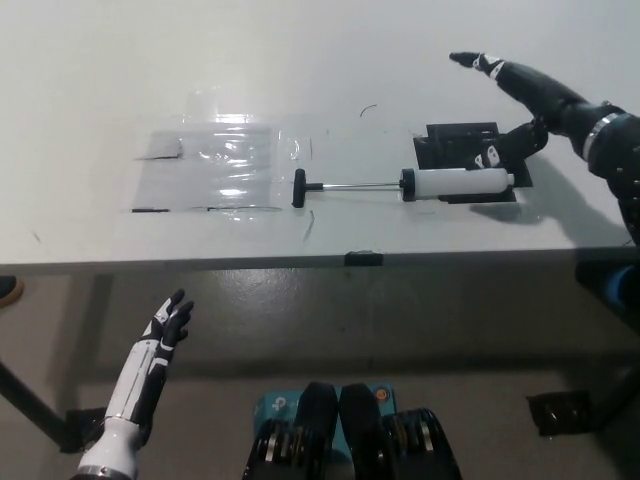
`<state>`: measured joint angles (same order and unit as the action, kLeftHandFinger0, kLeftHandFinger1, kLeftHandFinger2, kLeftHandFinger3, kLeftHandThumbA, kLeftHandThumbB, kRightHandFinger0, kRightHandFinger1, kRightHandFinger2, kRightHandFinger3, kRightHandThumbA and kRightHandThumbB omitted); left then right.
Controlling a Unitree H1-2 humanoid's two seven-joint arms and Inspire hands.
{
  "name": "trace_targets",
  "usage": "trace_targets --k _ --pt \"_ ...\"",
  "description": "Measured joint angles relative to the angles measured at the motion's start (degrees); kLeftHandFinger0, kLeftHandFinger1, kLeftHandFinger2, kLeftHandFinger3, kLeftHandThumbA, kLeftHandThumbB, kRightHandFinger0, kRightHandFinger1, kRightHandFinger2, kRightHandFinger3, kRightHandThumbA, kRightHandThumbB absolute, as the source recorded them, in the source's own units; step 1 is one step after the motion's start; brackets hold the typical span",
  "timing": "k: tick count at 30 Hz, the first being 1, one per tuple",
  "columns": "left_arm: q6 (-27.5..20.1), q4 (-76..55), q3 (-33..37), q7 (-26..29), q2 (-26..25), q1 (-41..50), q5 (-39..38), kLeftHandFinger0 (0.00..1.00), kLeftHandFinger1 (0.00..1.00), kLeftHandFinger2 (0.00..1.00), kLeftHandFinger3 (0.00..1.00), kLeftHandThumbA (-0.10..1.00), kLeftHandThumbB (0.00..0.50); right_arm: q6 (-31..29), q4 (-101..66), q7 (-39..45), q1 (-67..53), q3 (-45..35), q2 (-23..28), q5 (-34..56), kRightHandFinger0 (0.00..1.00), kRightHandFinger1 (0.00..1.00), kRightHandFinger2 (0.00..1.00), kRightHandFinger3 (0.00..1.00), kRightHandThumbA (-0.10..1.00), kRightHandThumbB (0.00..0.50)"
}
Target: The robot uses right hand to pick up a small white air pumper and uses its left hand to compress it, and then puts it on the desk
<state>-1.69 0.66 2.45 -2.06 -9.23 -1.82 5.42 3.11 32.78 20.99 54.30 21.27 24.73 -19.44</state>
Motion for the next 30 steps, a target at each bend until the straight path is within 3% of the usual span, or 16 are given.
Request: trace_targets --k 7,10,13,17,30 --pt "-0.1 0.1 0.1 -0.2 -0.1 -0.4 0.5 1.00 1.00 1.00 1.00 1.00 0.093 -0.3 8.5 -0.1 2.5 2.0 -2.8 -2.5 1.00 1.00 1.00 1.00 1.00 0.359" --pt "-0.4 0.1 0.1 -0.4 -0.1 -0.6 0.6 1.00 1.00 1.00 1.00 1.00 0.106 -0.5 12.2 -0.2 4.2 2.8 -3.9 -3.6 1.00 1.00 1.00 1.00 1.00 0.387" --pt "-0.5 0.1 0.1 -0.7 -0.2 -0.7 0.7 1.00 1.00 1.00 1.00 1.00 0.109 -0.7 15.5 -0.5 5.8 3.4 -5.0 -4.5 1.00 1.00 1.00 1.00 1.00 0.362" --pt "-0.7 0.1 0.1 -0.8 -0.4 -0.7 0.8 1.00 1.00 1.00 1.00 1.00 0.123 -0.7 18.9 -1.0 7.1 3.6 -6.1 -5.5 1.00 1.00 1.00 1.00 1.00 0.365" --pt "-1.1 0.1 0.1 -1.4 -0.6 -0.9 0.9 1.00 1.00 1.00 1.00 1.00 0.145 -1.7 33.2 -2.7 11.1 4.0 -9.1 -6.9 1.00 1.00 1.00 1.00 1.00 0.415"
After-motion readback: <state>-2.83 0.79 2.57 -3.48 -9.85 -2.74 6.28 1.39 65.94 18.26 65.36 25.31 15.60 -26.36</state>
